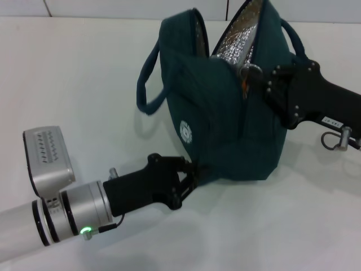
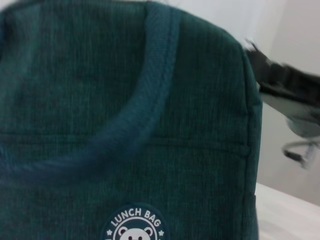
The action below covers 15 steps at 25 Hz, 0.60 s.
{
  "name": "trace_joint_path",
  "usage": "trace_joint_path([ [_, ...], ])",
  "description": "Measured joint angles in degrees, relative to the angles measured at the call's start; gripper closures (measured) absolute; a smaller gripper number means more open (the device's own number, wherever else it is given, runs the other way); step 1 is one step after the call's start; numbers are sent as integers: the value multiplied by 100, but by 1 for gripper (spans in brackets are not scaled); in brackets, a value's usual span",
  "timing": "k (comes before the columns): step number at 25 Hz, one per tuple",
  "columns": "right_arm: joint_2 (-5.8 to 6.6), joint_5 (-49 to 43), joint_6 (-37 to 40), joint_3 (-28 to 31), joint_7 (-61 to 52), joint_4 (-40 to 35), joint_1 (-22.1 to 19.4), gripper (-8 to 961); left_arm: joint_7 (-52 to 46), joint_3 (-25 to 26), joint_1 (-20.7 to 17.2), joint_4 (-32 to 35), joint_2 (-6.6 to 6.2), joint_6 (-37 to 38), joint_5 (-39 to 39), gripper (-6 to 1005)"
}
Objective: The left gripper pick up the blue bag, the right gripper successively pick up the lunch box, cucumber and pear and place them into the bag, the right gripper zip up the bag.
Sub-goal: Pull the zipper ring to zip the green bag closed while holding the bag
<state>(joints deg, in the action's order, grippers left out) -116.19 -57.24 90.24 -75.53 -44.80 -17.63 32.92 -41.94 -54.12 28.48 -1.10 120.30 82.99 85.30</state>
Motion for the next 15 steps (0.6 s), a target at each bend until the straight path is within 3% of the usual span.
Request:
trace_joint_path([
  [15,28,327,-134,6,-422,-13,167,884,-224,-936,25,227,-41,310,125,940],
])
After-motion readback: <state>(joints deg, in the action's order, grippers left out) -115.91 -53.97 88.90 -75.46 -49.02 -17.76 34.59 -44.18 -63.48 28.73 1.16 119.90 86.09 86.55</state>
